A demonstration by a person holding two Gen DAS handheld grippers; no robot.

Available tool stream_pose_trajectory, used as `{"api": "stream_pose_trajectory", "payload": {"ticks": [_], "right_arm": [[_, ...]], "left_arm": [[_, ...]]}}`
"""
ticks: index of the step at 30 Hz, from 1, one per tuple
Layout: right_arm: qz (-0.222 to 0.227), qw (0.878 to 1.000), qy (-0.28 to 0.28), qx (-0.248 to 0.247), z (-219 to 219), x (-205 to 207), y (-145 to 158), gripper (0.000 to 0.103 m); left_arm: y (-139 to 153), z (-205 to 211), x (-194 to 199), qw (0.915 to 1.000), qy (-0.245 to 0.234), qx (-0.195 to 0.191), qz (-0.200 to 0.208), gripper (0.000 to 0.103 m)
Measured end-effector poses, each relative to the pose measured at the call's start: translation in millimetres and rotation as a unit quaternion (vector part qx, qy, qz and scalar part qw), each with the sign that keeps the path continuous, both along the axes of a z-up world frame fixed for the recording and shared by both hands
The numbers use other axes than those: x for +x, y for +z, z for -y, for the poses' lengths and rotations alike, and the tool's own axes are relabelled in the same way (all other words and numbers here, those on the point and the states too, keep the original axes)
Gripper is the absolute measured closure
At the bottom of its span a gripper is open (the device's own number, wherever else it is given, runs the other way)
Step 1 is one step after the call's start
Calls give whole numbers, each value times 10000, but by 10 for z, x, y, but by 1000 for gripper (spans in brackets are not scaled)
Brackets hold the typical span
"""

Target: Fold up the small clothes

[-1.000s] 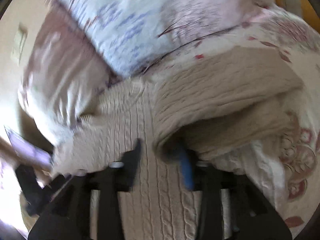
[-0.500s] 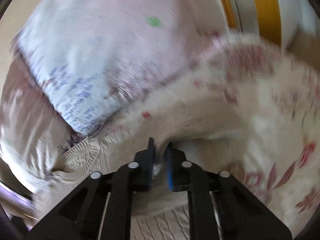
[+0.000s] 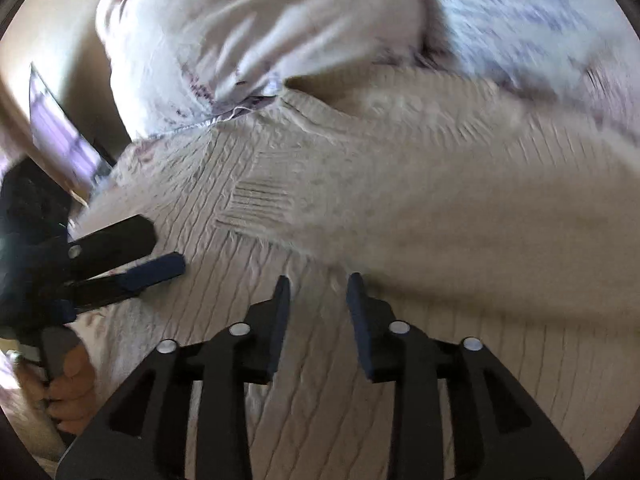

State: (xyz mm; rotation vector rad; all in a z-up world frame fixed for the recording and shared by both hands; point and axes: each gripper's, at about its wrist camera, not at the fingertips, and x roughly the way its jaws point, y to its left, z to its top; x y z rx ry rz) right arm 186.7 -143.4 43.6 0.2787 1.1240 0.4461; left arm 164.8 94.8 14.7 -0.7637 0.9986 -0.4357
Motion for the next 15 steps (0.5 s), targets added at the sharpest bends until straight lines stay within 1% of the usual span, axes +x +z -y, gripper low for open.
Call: {"api": "stream_pose_trajectory", "payload": {"ticks": [1, 4, 5, 6, 7, 8, 9, 10, 11, 12, 14, 15], "right_arm": [[-18, 9997, -215, 127, 135, -34, 23, 57], [-84, 9937, -982, 527, 582, -117, 75, 56], [-187, 9864, -1416, 811, 823, -147, 56, 56], [-257, 9803, -1691, 987, 939, -183, 17, 56], [-382, 9672, -2166, 1272, 1171, -246, -48, 56], [-458, 9552, -2519, 1486, 1341, -285, -105, 56], [-538, 9366, -3006, 1720, 1583, -337, -177, 56], [-591, 9245, -3313, 1791, 1750, -345, -204, 56], [-620, 9130, -3576, 1863, 1871, -382, -245, 56], [-612, 9022, -3789, 1969, 1971, -388, -295, 56], [-543, 8845, -4079, 2198, 2096, -372, -359, 57], [-504, 8796, -4180, 2213, 2121, -352, -360, 57]], "left_arm": [[-14, 9, 26, 10000, 25, -58, -57, 26], [-54, 28, 121, 9994, 148, -212, -239, 33], [-66, 36, 171, 9989, 187, -275, -316, 38], [-83, 37, 205, 9985, 233, -318, -376, 40], [-104, 46, 259, 9980, 299, -349, -437, 45], [-114, 64, 302, 9977, 334, -342, -472, 50], [-125, 77, 341, 9976, 364, -318, -495, 53], [-142, 98, 396, 9974, 410, -260, -530, 59], [-151, 114, 438, 9973, 431, -225, -554, 68], [-170, 146, 498, 9971, 438, -191, -600, 73], [-184, 201, 584, 9972, 406, -117, -622, 94], [-184, 222, 615, 9973, 391, -66, -619, 94]]}}
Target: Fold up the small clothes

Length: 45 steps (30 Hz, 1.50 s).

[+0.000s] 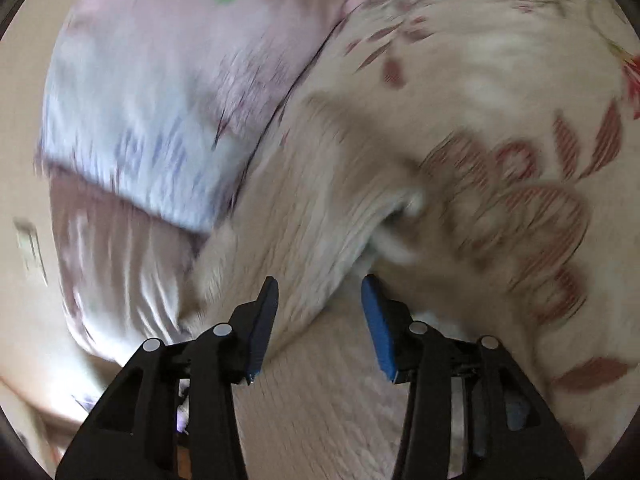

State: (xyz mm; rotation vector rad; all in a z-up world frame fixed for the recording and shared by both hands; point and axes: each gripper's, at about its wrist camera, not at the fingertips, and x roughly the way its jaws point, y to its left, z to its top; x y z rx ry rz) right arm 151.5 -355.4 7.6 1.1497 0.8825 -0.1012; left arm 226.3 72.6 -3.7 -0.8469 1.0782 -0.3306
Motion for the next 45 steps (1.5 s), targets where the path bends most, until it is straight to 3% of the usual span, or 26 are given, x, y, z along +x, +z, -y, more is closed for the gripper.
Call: {"api": "stream_pose_trajectory", "payload": {"ticks": [5, 9, 15, 18, 20, 21, 23, 24, 25, 29, 33, 36, 39, 45], "right_arm": [[86, 9990, -281, -330, 6, 106, 50, 60], [110, 9969, -265, -737, 5, 49, 75, 94], [-136, 9863, -248, -1627, -138, -92, 107, 95], [-317, 9779, -113, -2061, -218, -89, 143, 94], [-393, 9740, -55, -2231, -255, -124, 190, 88], [-389, 9722, -50, -2308, -275, -158, 227, 79], [-278, 9689, -22, -2460, -331, -249, 315, 56], [-136, 9673, 17, -2531, -380, -311, 363, 42], [-48, 9654, 46, -2607, -423, -350, 395, 35], [501, 9629, 659, -2569, -656, -427, 398, 34], [859, 9587, 1246, -2407, -840, -418, 296, 34], [920, 9583, 1434, -2293, -864, -402, 275, 34], [793, 9640, 1438, -2090, -815, -392, 223, 34], [848, 9647, 1456, -2024, -817, -420, 236, 33]], "left_arm": [[214, 6, 60, 9982, -153, 388, 422, 95], [387, -67, 45, 9935, -192, 815, 777, 96], [130, -119, 20, 9901, -245, 1327, 374, 95], [135, -108, 6, 9888, -211, 1414, 438, 92], [164, -121, -28, 9884, -217, 1441, 418, 90], [183, -131, -47, 9886, -206, 1431, 412, 83], [241, -275, -195, 9906, -189, 1265, 481, 59], [264, -350, -295, 9915, -168, 1171, 533, 55], [292, -434, -384, 9925, -135, 1067, 581, 52], [374, -882, -789, 9947, 228, 703, 718, 46], [401, -1564, -1238, 9880, 1117, 738, 770, 46], [394, -2059, -1481, 9751, 1913, 927, 629, 47], [339, -2472, -1620, 9610, 2603, 860, 369, 48], [201, -2979, -1714, 9405, 3378, 332, 183, 55]]}}
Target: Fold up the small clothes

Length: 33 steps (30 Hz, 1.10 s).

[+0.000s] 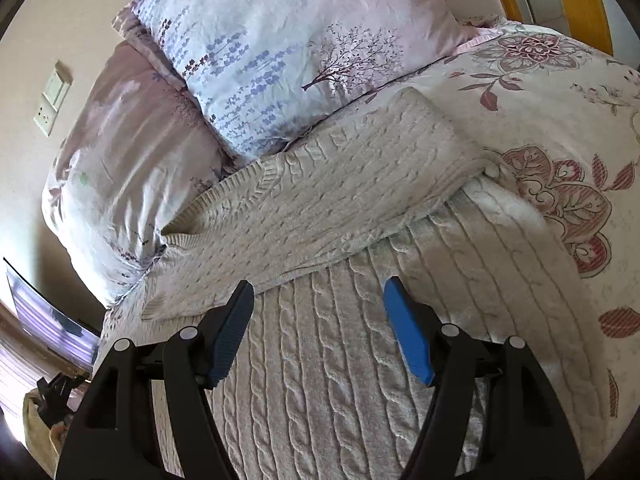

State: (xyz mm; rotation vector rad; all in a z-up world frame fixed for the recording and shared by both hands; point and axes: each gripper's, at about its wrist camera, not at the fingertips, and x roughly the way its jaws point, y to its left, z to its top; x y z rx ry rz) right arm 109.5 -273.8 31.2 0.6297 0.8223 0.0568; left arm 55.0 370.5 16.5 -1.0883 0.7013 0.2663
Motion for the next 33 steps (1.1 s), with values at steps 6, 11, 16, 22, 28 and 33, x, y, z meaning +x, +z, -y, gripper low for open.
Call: {"api": "stream_pose_trajectory", "payload": {"ticks": [6, 11, 16, 22, 28, 33], "right_arm": [[16, 10000, 33, 58, -6, 3, -3, 31], [21, 10000, 64, 68, -12, 8, -4, 30], [34, 9999, 59, 96, -11, 2, -6, 29], [46, 9999, 27, 119, -26, -6, -4, 29], [70, 9998, 5, 174, -20, -12, 4, 29], [86, 9997, 0, 220, -19, -14, 10, 29]], "left_arm": [[-75, -283, 10, 9976, 570, -376, 83, 68], [-141, -334, -12, 9969, 631, -469, 90, 81], [-192, -350, -7, 9963, 648, -556, 126, 96], [93, -232, 49, 9968, 476, -237, 597, 98], [594, 146, 311, 9923, -149, 86, 1225, 98], [835, 595, 569, 9857, -716, 255, 1504, 98]]}}
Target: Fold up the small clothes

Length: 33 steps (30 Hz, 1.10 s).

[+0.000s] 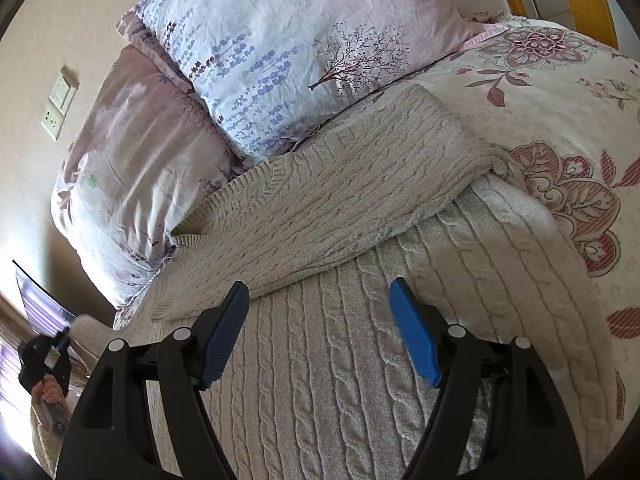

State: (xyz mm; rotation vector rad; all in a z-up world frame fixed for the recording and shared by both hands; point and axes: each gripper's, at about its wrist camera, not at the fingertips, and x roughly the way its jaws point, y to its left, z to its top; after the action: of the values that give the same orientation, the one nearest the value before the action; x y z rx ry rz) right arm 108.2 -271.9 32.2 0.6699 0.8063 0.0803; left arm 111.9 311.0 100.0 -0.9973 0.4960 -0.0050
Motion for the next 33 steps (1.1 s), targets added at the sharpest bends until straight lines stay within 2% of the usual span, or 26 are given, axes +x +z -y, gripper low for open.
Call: {"api": "stream_pose_trajectory", "payload": {"ticks": [5, 9, 13, 16, 18, 20, 21, 23, 24, 27, 29, 31, 33], "right_arm": [[1, 10000, 9, -6, -8, 2, 6, 28], [-2, 10000, 2, -7, -8, -2, 9, 28], [-104, 9999, 33, -124, -36, 14, 20, 28], [-303, 9981, 248, -483, -116, 42, 80, 28], [-383, 9964, 463, -603, -169, 58, 149, 28], [-367, 9931, 785, -788, -266, 83, 310, 28], [-329, 9919, 878, -860, -300, 83, 363, 28], [-125, 9855, 1257, -1131, -453, 114, 569, 28], [-25, 9820, 1425, -1242, -528, 133, 641, 28], [343, 9622, 2081, -1723, -913, 232, 847, 29], [598, 9454, 2524, -1974, -1244, 310, 916, 32], [794, 9273, 2956, -2154, -1610, 400, 927, 41], [933, 9060, 3395, -2351, -2022, 489, 881, 47]], "left_arm": [[45, 722, 330, 9958, -889, -88, 184, 98], [-83, 1419, 582, 9856, -1674, -179, 151, 98], [-392, 2066, 770, 9715, -2341, -284, -247, 98], [-642, 2392, 839, 9604, -2695, -216, -674, 97], [-760, 2514, 846, 9520, -2929, -182, -870, 95], [-812, 2545, 799, 9439, -3149, -180, -979, 81], [-800, 2486, 739, 9427, -3194, -221, -940, 78], [-749, 2335, 630, 9435, -3204, -291, -796, 66], [-711, 2242, 574, 9464, -3136, -283, -723, 65], [-615, 1860, 432, 9618, -2681, -164, -521, 65], [-596, 1563, 381, 9720, -2298, -178, -455, 65], [-615, 1349, 373, 9788, -1981, -236, -463, 65], [-642, 1212, 386, 9817, -1805, -307, -517, 65]]}}
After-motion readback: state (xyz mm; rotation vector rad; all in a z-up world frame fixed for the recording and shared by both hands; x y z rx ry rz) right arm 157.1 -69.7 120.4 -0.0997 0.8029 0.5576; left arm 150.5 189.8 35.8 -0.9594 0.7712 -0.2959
